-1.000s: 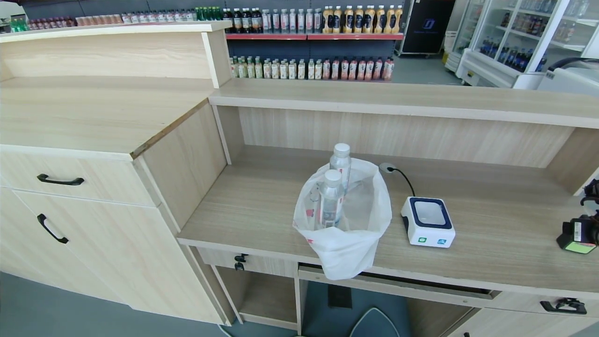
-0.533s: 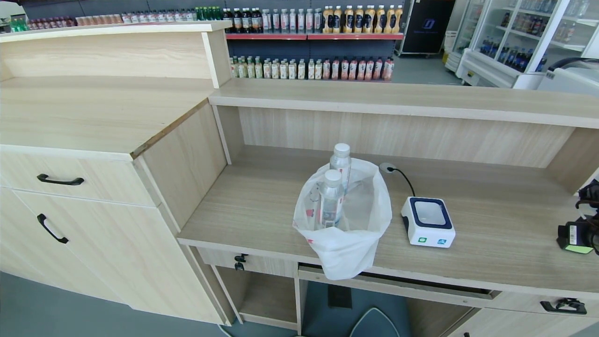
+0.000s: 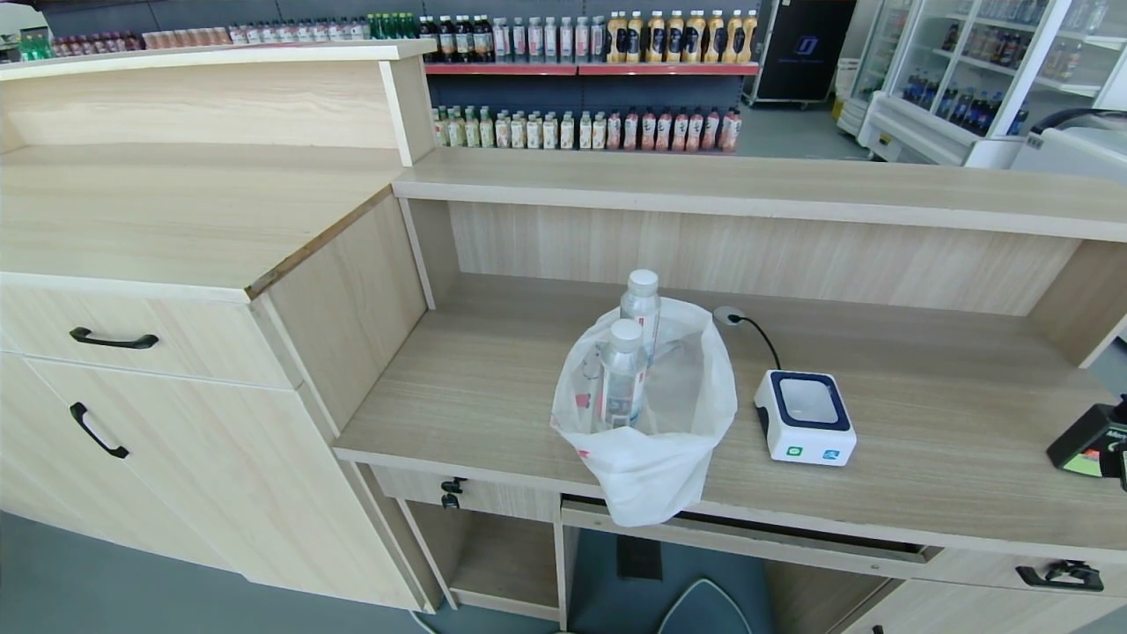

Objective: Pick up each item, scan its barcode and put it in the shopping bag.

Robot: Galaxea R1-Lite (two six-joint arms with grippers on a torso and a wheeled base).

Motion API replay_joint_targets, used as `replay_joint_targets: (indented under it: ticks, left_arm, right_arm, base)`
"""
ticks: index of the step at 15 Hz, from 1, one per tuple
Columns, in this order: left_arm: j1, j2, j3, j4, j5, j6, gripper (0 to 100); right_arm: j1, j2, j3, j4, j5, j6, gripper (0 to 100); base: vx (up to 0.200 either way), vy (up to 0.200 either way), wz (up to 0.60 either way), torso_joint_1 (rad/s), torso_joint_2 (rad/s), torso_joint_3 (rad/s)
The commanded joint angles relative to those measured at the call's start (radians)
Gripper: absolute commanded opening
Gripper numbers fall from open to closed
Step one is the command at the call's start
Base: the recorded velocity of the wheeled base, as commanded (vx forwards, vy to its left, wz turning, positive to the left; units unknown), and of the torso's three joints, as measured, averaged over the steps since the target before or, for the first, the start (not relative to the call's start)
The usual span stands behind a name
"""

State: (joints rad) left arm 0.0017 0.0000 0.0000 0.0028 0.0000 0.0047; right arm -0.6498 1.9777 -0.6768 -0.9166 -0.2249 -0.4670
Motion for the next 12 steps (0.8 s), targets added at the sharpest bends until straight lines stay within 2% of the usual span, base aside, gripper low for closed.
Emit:
replay_joint_targets:
  ticks: [1, 5, 12]
  left_arm:
    - [0.0, 0.0, 0.0, 0.0, 0.0, 0.0, 100]
    - [0.001, 0.0, 0.0, 0.0, 0.0, 0.0, 100]
    - [0.0, 0.0, 0.0, 0.0, 0.0, 0.0, 100]
  right_arm:
    - [-0.027, -0.006, 0.002, -0.019, -0.001, -0.024, 100]
    - [-0.033, 0.067, -0.04, -0.142, -0.014, -0.042, 100]
    - [-0.022, 0.139, -0.095, -0.146, -0.028, -0.045, 100]
  base:
    - [0.0, 0.0, 0.0, 0.0, 0.0, 0.0]
    - [0.0, 0.0, 0.0, 0.0, 0.0, 0.0]
    - [0.0, 0.0, 0.0, 0.0, 0.0, 0.0]
